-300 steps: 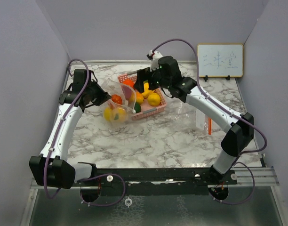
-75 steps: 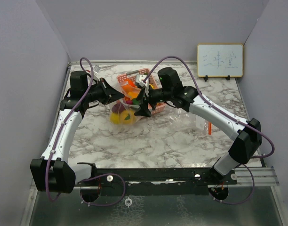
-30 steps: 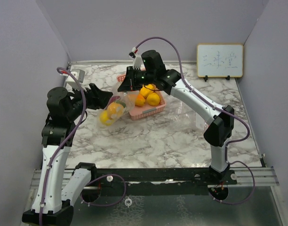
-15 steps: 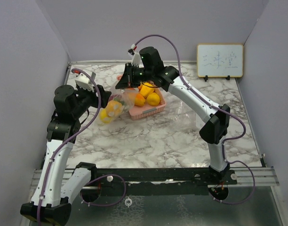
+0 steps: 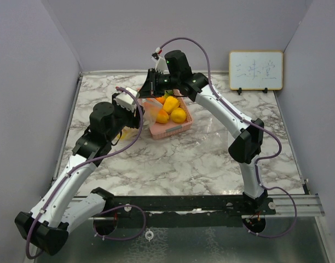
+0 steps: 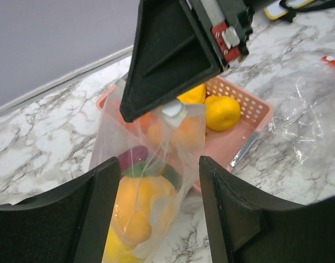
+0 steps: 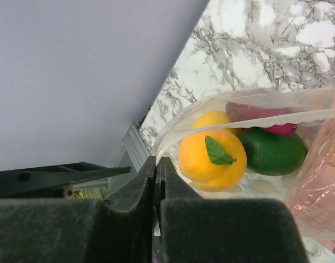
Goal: Place the food in the zip-top bag and seal the zipper
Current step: Zip the zipper food storage bag at the center of the board.
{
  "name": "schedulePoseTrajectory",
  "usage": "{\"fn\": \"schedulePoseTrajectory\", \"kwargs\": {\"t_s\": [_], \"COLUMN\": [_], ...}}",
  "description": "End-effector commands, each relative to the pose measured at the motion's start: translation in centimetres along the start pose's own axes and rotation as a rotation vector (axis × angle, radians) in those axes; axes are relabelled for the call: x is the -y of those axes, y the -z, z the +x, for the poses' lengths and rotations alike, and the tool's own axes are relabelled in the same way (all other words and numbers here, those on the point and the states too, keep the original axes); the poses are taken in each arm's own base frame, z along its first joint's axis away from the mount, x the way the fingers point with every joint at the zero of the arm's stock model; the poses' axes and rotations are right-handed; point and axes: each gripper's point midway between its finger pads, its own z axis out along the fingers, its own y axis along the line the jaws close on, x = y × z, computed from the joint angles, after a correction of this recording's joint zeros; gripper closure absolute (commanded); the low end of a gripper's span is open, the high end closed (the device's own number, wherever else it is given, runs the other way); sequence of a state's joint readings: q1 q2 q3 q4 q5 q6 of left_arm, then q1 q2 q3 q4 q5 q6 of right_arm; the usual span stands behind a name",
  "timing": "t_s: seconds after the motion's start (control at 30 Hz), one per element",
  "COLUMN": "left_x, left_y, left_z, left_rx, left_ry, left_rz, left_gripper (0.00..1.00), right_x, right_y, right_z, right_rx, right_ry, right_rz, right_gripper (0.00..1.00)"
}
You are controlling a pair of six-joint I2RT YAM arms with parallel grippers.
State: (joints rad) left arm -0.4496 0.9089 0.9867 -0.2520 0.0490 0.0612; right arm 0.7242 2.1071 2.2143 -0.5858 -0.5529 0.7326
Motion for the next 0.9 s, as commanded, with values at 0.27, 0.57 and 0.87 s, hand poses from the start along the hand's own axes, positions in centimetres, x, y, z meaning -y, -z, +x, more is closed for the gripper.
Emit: {"fn": "schedulePoseTrajectory", "kwargs": {"t_s": [0.27, 0.57, 0.87], "left_x": [-0.5, -1.2, -2.0], "left_y": [-3.4, -4.1, -3.1], "left_z": [1.3, 2.7, 3.0], "left_rx": [0.044, 0.026, 0.008], "left_ry": [-0.082, -0.123, -0.133], "left_rz": [-0.153, -0.232, -0.269], "left_gripper": [0.42, 0.65, 1.00], "right_x": [-1.3, -1.6, -1.3], "right_y": [0.6, 1.3, 2.5], "right_z": [0.2, 0.1, -0.7], "right_rx": [-0.041, -0.036, -0.020], "right_ry": [-0.003, -0.010, -0.010], "right_rz": [-0.059, -0.059, -0.060], "right_gripper": [0.98, 0.98, 0.98]}}
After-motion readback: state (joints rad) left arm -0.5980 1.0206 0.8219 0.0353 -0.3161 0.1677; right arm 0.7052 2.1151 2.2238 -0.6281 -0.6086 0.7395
